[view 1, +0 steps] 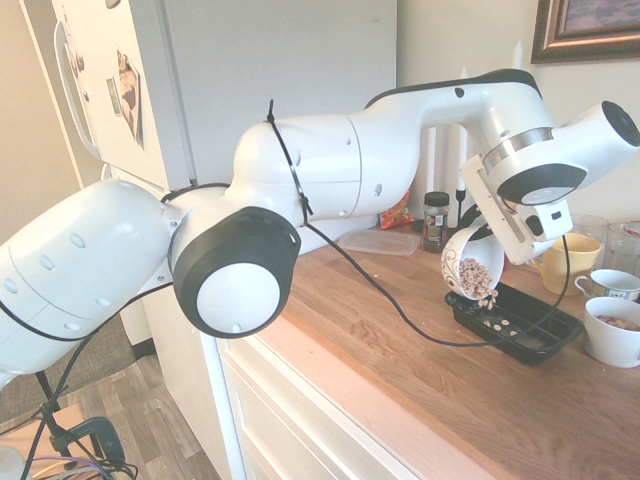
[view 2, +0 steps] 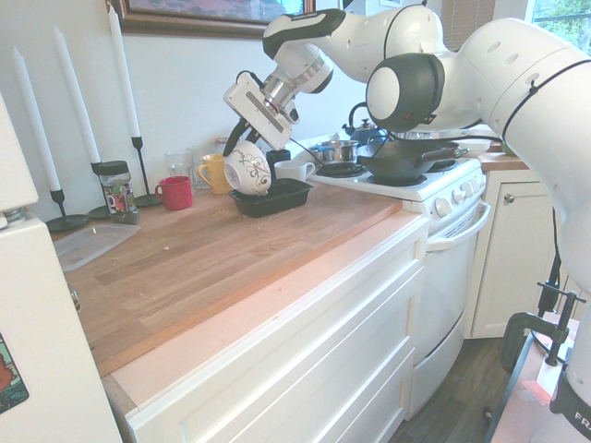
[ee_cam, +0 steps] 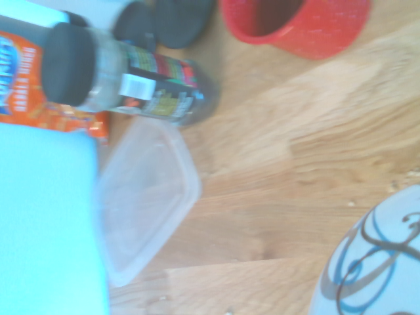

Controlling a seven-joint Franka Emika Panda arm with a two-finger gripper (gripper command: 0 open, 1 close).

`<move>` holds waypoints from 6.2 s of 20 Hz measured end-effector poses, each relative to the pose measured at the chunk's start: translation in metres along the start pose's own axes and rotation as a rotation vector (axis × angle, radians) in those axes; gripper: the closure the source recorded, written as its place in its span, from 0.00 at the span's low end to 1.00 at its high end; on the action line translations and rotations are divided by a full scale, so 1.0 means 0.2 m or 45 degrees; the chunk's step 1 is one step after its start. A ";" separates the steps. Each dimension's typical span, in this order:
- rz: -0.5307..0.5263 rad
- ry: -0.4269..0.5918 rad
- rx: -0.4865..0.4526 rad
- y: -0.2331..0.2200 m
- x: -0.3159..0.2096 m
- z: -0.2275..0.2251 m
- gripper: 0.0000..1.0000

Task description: Pour the cereal into the box

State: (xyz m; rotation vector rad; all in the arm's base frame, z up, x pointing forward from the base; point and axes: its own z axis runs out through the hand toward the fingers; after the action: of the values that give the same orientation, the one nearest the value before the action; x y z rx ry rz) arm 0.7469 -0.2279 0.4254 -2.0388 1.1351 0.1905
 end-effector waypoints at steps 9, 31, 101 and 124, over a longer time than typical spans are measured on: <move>0.036 -0.136 0.121 0.09 0.08 -0.02 1.00; 0.015 -0.329 0.462 0.23 0.23 -0.12 1.00; -0.497 1.119 -0.986 -0.09 -1.09 1.32 1.00; -0.578 1.197 -1.096 0.07 -1.13 1.63 0.00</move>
State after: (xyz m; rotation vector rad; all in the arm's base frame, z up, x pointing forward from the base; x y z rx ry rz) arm 0.6767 0.1417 0.3001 -3.2657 1.1499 -0.7001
